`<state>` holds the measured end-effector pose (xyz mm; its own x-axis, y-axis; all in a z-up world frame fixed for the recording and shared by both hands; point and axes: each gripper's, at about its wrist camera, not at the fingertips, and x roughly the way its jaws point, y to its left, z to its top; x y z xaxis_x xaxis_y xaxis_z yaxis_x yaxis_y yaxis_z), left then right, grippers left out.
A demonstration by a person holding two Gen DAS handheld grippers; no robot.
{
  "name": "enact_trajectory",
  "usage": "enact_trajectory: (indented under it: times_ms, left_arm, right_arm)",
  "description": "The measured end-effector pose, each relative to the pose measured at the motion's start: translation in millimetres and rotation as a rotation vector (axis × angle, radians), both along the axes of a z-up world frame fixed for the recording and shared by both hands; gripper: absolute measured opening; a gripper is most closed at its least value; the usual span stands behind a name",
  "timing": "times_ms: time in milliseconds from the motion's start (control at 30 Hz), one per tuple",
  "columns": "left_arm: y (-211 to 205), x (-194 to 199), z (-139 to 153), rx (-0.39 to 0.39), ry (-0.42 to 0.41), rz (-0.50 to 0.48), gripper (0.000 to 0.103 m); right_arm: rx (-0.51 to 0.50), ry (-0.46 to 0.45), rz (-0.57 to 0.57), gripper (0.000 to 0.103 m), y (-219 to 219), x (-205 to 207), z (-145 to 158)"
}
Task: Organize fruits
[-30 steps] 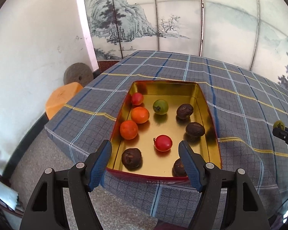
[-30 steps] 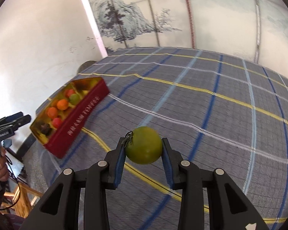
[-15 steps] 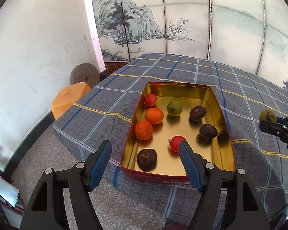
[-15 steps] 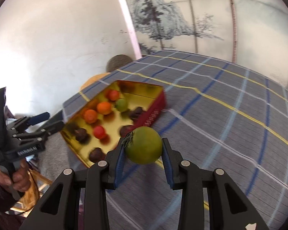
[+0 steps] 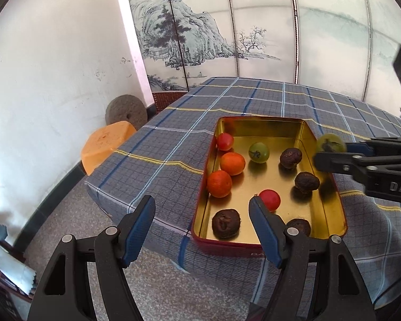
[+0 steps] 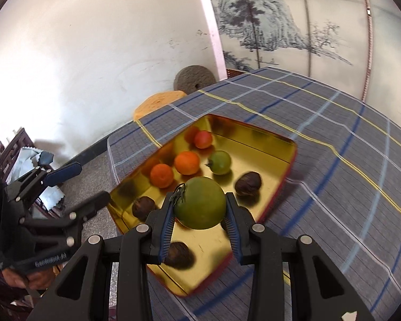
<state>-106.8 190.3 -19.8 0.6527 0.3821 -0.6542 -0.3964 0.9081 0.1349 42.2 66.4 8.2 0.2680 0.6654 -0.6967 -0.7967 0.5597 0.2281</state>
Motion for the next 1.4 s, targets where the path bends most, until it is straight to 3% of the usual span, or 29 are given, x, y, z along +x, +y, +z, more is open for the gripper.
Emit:
enact_trajectory:
  times_ms: [433,767,900,1067,1133,1400]
  left_arm:
    - [10.1,-1.4,-1.7,0.032,-0.003,0.013,0.076]
    - [18.7,-5.3,4.8,0.036,-0.037,0.022,0.080]
    - [18.4,-5.9,9.3,0.043,-0.049,0.016,0.084]
    - [18.6,-9.4,19.6,0.044,-0.069,0.007,0.085]
    - [17.2,-11.5,24.7,0.057,-0.083,0.020,0.085]
    - [11.1,-29.9,55.7,0.033,-0.188,0.014,0.097]
  right_arm:
    - [-0.033,0.037,0.043,0.034,54.7,10.9,-18.5]
    - [-0.057,0.051,0.009,0.036,69.2,20.6,-31.4]
    - [-0.005,0.027,-0.013,0.061,62.5,21.0,-22.4]
    - [0.064,-0.045,-0.045,0.065,42.0,7.1,2.7]
    - [0.089,-0.084,-0.061,0.073,30.3,-3.4,13.9]
    - [0.140,-0.259,-0.118,0.086,-20.5,-48.6,55.1]
